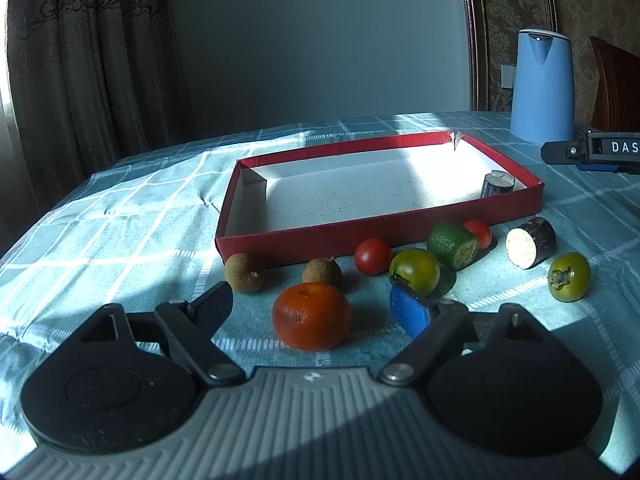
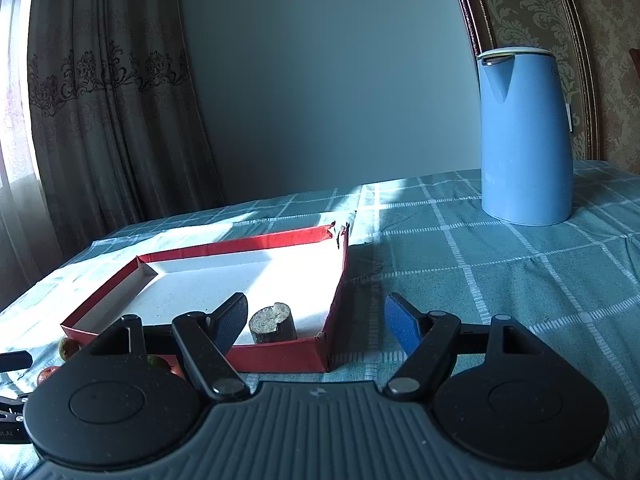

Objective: Organize fruits
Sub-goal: 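Carry the log slice into the red tray and open the right gripper, then grasp the orange mandarin with the left gripper, then lower the mandarin into the red tray and open the left gripper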

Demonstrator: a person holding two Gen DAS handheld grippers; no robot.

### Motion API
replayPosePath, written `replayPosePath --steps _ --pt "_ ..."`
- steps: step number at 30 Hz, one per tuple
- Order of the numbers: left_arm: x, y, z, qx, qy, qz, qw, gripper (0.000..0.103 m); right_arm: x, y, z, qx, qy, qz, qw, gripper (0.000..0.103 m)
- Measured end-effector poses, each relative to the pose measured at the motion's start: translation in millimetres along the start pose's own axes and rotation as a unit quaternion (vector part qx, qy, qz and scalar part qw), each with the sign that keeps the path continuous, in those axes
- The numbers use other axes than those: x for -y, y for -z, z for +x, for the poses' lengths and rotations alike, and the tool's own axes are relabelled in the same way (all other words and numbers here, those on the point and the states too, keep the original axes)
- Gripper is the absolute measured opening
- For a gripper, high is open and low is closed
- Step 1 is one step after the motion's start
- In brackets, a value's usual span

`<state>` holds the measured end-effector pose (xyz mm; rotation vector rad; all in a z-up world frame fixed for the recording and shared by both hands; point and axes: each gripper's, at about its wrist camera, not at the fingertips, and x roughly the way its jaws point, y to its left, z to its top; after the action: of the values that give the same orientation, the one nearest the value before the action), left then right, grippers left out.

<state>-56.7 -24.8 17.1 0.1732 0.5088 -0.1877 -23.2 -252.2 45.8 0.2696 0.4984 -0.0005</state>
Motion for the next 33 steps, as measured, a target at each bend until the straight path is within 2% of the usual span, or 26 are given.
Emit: replayPosePath --steps 3,5,6,8,13,15,18,23,26,30,33 --pt "-0.4 -3.0 11.0 -0.02 0.002 -0.009 0.9998 0.065 3.1 3.1 -6.9 -0.008 -0.001 0.013 1.0 0.078" --pt "-3.2 -2.5 19.1 -0.043 0.008 -0.022 0.9988 0.04 3.4 7.8 -10.9 -0.022 0.017 0.014 1.0 0.085" --pt "-6.2 -1.5 22.5 -0.051 0.01 -0.03 0.9982 0.041 2.9 10.6 -11.6 -0.03 0.028 0.013 0.999 0.089" --pt "-12.5 -1.0 24.0 -0.052 0.018 -0.046 0.9975 0.041 2.9 19.3 -11.1 -0.055 0.046 0.01 0.997 0.089" --pt "-11.6 -0.4 23.8 -0.049 0.016 -0.043 0.9977 0.041 -3.5 33.2 -6.9 -0.116 0.079 -0.009 0.99 0.089" --pt "-12.5 -0.6 23.7 -0.049 0.017 -0.046 0.9976 0.041 -11.2 35.7 -5.2 -0.136 0.091 -0.033 0.986 0.093" --pt "-12.8 -0.6 23.1 -0.048 0.018 -0.048 0.9975 0.041 -20.7 40.8 -4.8 -0.143 0.112 -0.064 0.981 0.103" --pt "-14.4 -0.2 20.1 -0.04 0.018 -0.054 0.9976 0.04 -19.7 41.8 -3.7 -0.149 0.11 -0.06 0.981 0.103" --pt "-15.2 -2.8 11.9 -0.023 0.012 -0.058 0.998 0.04 -17.8 41.1 -3.8 -0.149 0.107 -0.055 0.982 0.103" --pt "-18.0 -23.1 -2.7 0.009 0.016 -0.063 0.9978 0.04 -18.1 40.6 -3.3 -0.148 0.107 -0.054 0.982 0.103" --pt "-17.0 -45.0 -1.8 0.027 0.005 -0.051 0.9983 0.04 -18.1 40.5 -3.4 -0.148 0.106 -0.054 0.982 0.103"
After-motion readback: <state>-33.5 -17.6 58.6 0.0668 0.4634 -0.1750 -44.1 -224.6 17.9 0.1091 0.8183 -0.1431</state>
